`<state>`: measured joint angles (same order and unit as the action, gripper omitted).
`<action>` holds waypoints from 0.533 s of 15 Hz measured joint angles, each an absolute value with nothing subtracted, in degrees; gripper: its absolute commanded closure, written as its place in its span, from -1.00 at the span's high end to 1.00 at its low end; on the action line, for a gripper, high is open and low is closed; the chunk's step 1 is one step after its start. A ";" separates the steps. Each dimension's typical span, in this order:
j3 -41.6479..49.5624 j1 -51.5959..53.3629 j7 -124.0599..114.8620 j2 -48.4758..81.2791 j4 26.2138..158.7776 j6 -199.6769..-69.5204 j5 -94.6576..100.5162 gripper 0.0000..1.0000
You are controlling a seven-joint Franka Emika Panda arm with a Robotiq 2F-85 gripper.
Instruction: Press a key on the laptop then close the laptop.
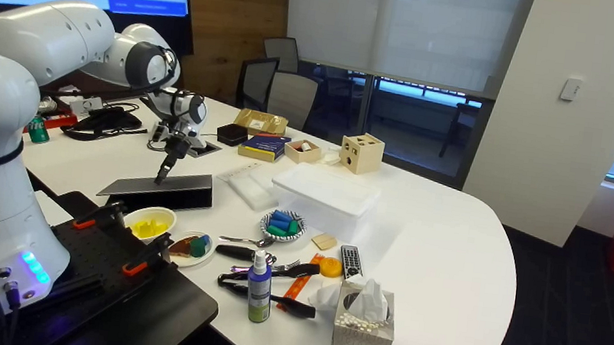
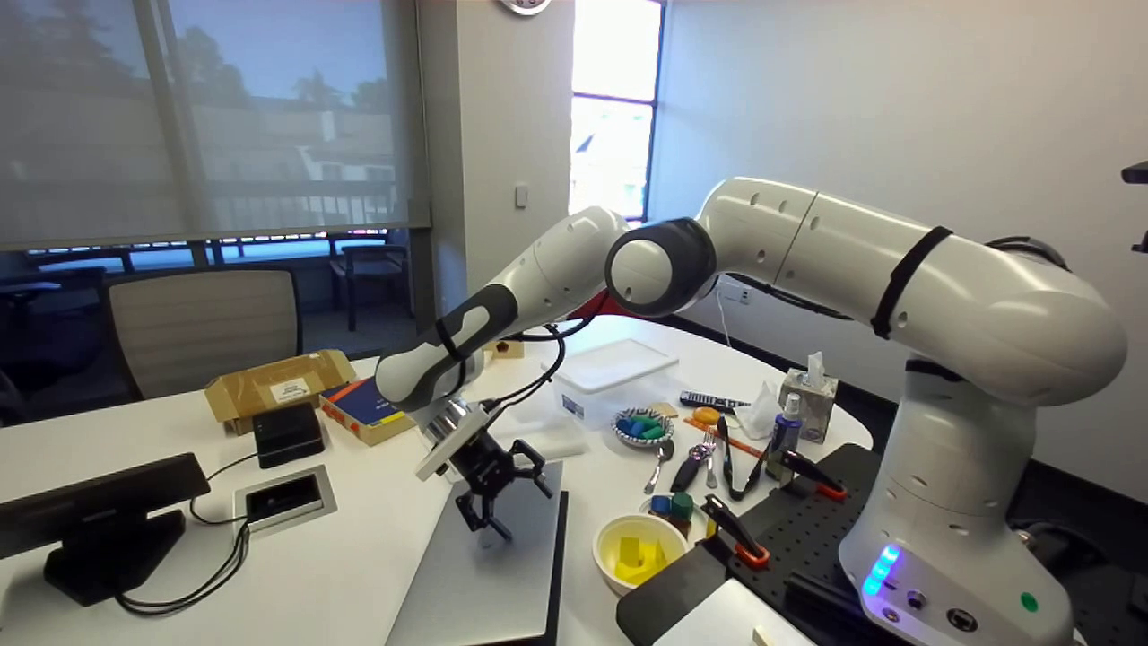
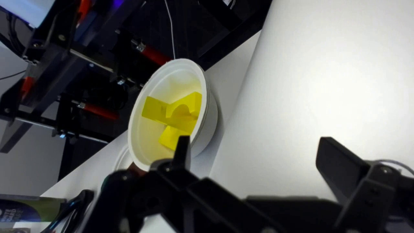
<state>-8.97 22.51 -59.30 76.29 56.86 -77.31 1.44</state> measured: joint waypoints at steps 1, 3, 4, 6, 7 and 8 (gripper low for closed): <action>-8.97 22.55 -58.43 76.72 56.85 -77.89 2.00 1.00; -8.97 22.65 -57.35 77.29 56.79 -78.66 2.67 1.00; -8.97 22.73 -57.08 77.38 56.79 -78.97 2.95 1.00; -8.97 22.85 -56.44 77.30 56.67 -79.92 3.15 1.00; -9.01 22.89 -56.40 77.09 56.63 -80.72 3.15 1.00; -9.11 22.90 -56.39 76.81 56.61 -81.74 3.15 1.00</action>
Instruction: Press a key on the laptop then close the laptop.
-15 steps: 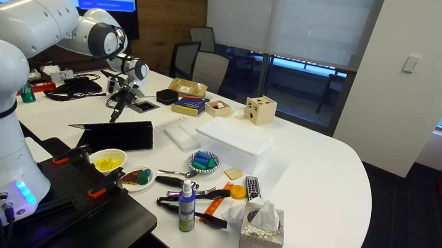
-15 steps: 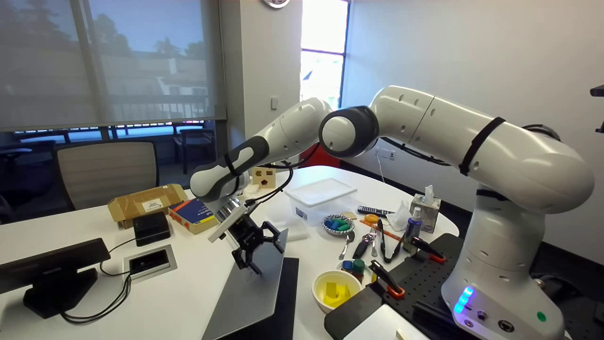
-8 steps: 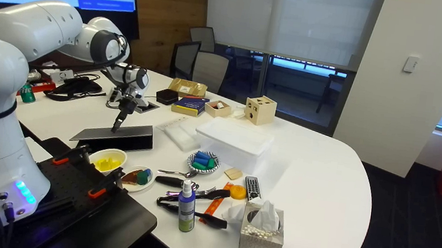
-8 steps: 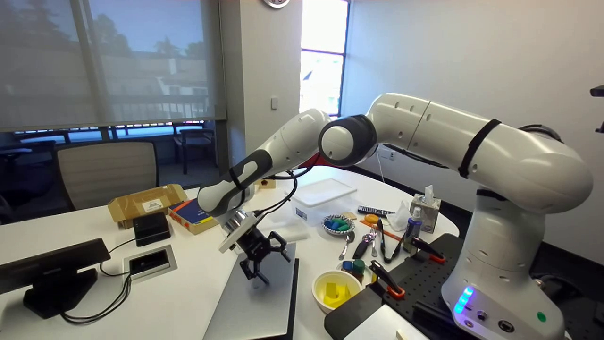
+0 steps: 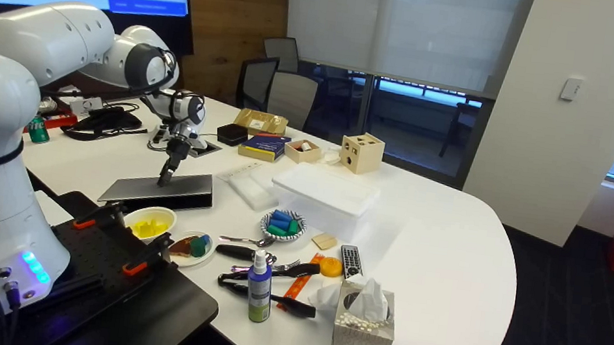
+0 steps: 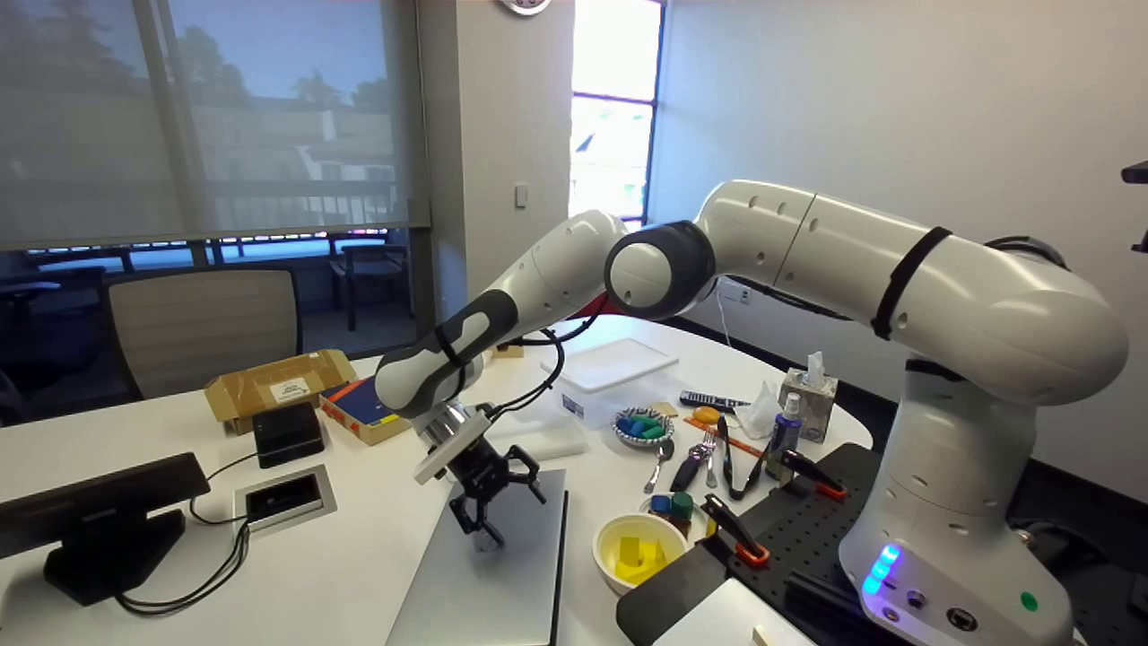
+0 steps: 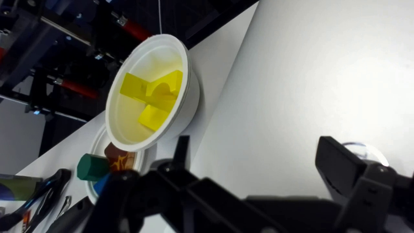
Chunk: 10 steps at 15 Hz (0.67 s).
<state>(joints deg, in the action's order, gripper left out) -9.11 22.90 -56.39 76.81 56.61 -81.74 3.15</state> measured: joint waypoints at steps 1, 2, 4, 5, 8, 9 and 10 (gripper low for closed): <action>-9.27 22.93 -56.38 76.38 56.64 -82.79 3.15 1.00; -9.49 22.99 -56.38 75.70 56.74 -83.89 3.15 1.00; -10.38 23.04 -55.86 73.60 57.30 -85.90 3.15 1.00; -10.99 22.96 -54.94 72.05 58.14 -87.16 3.14 1.00; -13.16 21.90 -50.39 65.56 63.14 -90.69 2.94 1.00; -14.06 21.16 -48.54 63.11 65.20 -90.97 2.90 1.00; -14.89 20.32 -46.67 60.65 67.33 -91.10 2.90 1.00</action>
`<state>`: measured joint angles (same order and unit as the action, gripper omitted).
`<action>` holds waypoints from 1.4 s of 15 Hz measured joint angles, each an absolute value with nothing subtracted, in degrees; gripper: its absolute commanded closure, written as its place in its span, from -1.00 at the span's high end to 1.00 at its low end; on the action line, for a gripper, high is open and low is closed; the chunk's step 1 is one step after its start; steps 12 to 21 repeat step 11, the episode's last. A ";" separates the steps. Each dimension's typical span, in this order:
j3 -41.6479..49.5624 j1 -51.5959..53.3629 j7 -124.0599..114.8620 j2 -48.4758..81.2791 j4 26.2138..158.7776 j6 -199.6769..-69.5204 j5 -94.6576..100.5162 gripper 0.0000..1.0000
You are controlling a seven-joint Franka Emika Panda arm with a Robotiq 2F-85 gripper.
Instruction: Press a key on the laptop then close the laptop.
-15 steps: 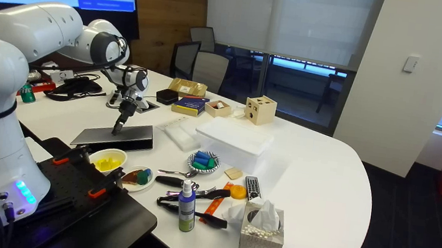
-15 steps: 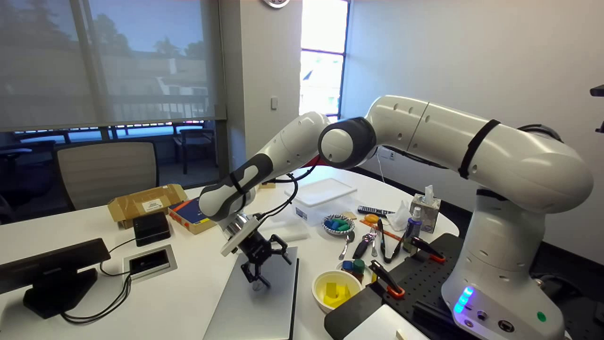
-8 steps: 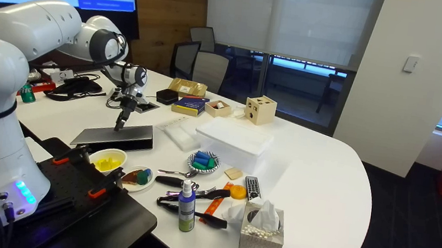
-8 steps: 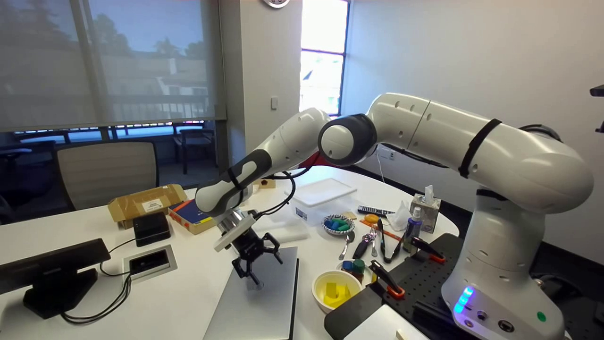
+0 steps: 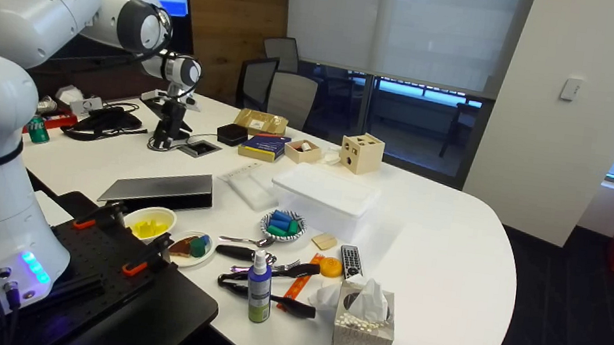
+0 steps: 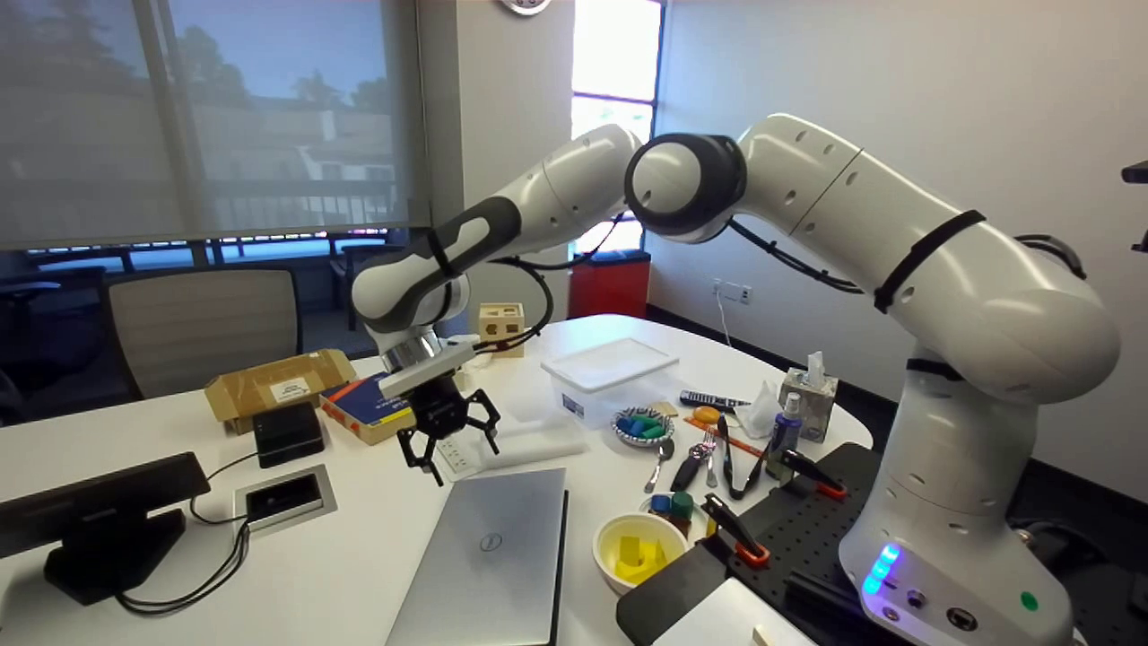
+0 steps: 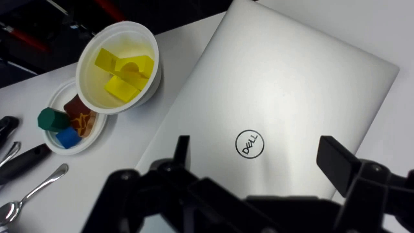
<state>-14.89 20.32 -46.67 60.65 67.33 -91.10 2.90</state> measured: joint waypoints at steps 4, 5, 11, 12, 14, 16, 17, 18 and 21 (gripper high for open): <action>-17.36 16.84 -38.14 51.35 76.51 -91.75 3.03 1.00; -17.05 16.54 -35.07 49.37 78.66 -91.75 2.44 1.00; -13.74 16.72 -15.64 42.59 87.51 -91.85 1.93 1.00; -13.74 16.72 -15.64 42.59 87.51 -91.85 1.93 1.00; -13.74 16.72 -15.64 42.59 87.51 -91.85 1.93 1.00; -13.74 16.72 -15.64 42.59 87.51 -91.85 1.93 1.00; -13.74 16.72 -15.64 42.59 87.51 -91.85 1.93 1.00; -13.74 16.72 -15.64 42.59 87.51 -91.85 1.93 1.00; -13.74 16.72 -15.64 42.59 87.51 -91.85 1.93 1.00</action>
